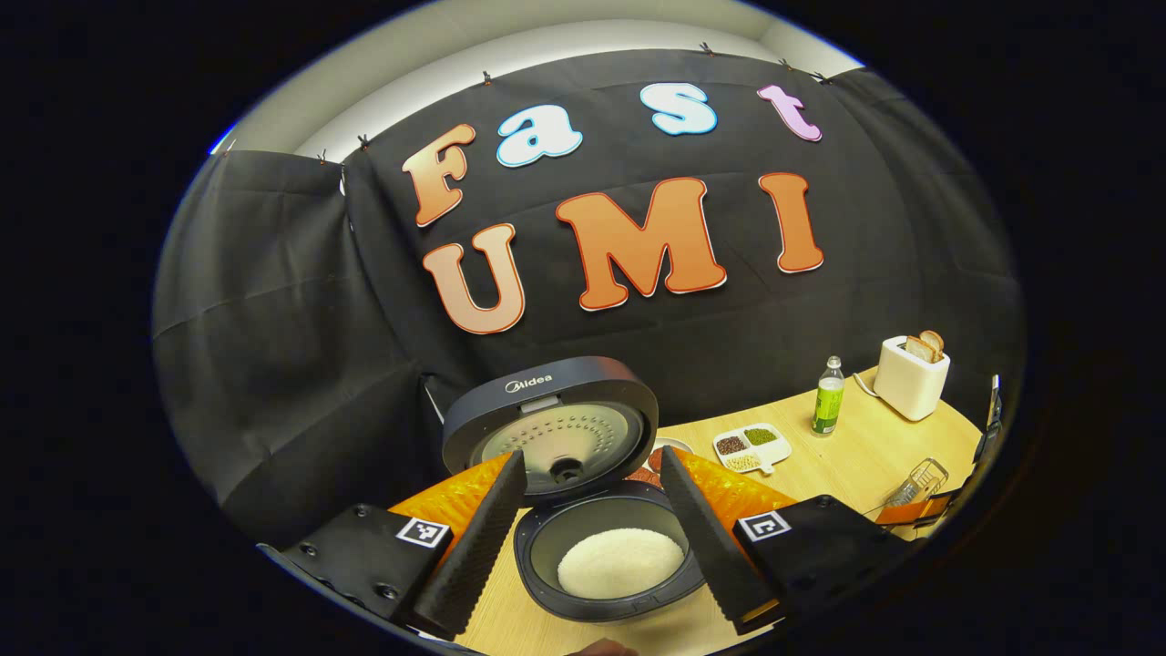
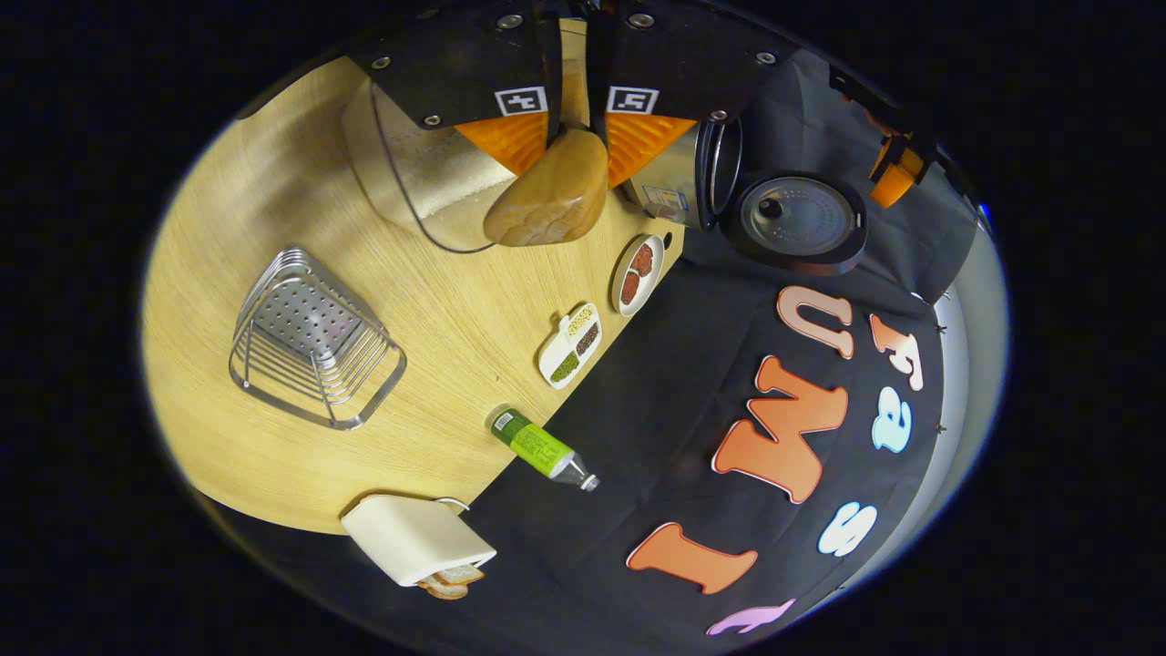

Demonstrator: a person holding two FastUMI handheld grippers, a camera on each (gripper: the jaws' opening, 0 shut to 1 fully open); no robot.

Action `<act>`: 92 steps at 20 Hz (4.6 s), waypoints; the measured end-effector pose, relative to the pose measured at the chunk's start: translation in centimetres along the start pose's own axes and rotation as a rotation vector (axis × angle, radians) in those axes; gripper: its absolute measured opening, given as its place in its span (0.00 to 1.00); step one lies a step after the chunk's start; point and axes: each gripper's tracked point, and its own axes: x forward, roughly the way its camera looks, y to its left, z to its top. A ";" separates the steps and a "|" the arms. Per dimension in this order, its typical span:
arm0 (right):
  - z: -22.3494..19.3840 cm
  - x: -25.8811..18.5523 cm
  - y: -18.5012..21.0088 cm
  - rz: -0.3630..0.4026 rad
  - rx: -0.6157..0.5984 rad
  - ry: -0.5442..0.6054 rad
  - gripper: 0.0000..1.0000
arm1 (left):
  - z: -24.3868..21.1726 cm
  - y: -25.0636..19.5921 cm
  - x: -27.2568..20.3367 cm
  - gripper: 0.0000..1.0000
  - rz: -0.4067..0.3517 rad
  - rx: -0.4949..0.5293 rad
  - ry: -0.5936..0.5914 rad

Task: Close the left gripper, press the button to open the rice cooker; take a wooden spoon from the chopstick holder with the right hand, scoop a spoonful of rice and pour it into the rice cooker, then put the wooden spoon back into the chopstick holder.

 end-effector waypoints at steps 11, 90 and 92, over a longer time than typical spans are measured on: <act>8.7 -2.7 7.0 0.257 0.292 0.000 0.10 | 2.4 2.4 -1.9 0.94 0.095 -0.113 -0.079; -11.0 9.1 36.9 0.538 -1.356 -0.156 0.10 | -6.8 18.9 -8.3 0.94 0.454 -0.253 0.011; -9.6 8.4 36.6 0.533 -1.276 -0.135 0.10 | -6.8 18.6 -8.3 1.00 0.452 -0.246 0.014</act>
